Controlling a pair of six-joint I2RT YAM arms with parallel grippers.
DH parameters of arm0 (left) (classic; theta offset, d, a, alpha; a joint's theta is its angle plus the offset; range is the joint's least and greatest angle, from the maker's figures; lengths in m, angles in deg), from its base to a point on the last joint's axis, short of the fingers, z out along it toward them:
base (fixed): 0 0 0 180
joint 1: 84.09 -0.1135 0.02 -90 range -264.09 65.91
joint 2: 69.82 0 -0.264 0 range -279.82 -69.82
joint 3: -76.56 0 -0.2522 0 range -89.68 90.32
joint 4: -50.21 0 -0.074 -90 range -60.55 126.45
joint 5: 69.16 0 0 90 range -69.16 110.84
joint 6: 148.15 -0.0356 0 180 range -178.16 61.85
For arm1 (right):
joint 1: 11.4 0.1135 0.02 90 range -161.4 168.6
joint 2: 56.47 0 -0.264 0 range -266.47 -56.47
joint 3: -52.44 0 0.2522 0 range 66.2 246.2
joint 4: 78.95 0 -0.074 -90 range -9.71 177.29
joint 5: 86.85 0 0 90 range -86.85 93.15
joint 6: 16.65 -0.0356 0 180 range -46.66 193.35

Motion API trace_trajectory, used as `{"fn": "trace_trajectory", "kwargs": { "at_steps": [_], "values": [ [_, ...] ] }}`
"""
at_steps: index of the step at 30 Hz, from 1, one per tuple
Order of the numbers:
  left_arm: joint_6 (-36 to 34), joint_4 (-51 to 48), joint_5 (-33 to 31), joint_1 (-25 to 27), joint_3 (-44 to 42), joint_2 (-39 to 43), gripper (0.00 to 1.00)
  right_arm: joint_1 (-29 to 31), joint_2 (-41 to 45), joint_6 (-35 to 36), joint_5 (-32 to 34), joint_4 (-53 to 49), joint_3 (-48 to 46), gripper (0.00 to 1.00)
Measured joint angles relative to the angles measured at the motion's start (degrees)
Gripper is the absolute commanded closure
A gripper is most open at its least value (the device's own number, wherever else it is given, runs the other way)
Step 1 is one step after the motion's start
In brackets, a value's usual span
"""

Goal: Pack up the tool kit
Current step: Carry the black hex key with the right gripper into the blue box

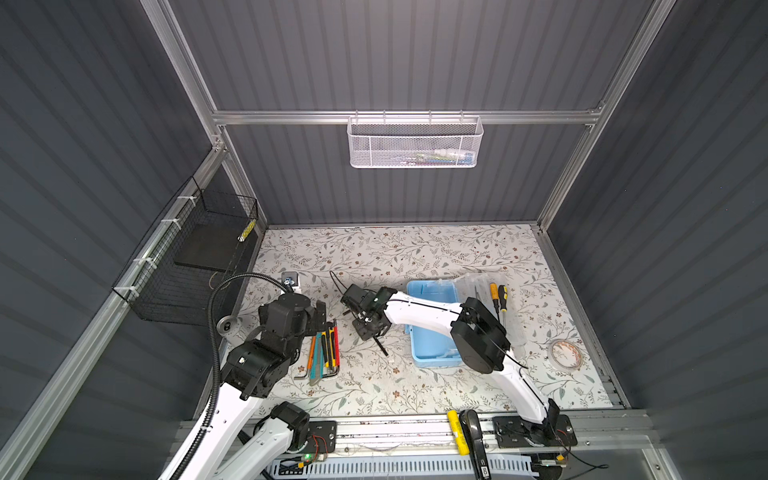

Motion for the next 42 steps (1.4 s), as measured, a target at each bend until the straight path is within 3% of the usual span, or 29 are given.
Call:
{"fn": "trace_trajectory", "kwargs": {
  "at_steps": [16,29,42],
  "values": [
    [0.0,0.0,0.0,0.0,0.0,0.6,0.01,-2.4,16.3,-3.0,3.1,3.0,-11.4,1.0],
    [0.0,0.0,0.0,0.0,0.0,0.7,0.0,-5.9,34.9,-10.8,12.7,5.9,-29.9,1.0],
    [0.0,0.0,0.1,0.0,0.0,1.8,0.01,-9.6,34.6,-17.2,16.2,4.3,-36.2,1.0]
  ]
}}
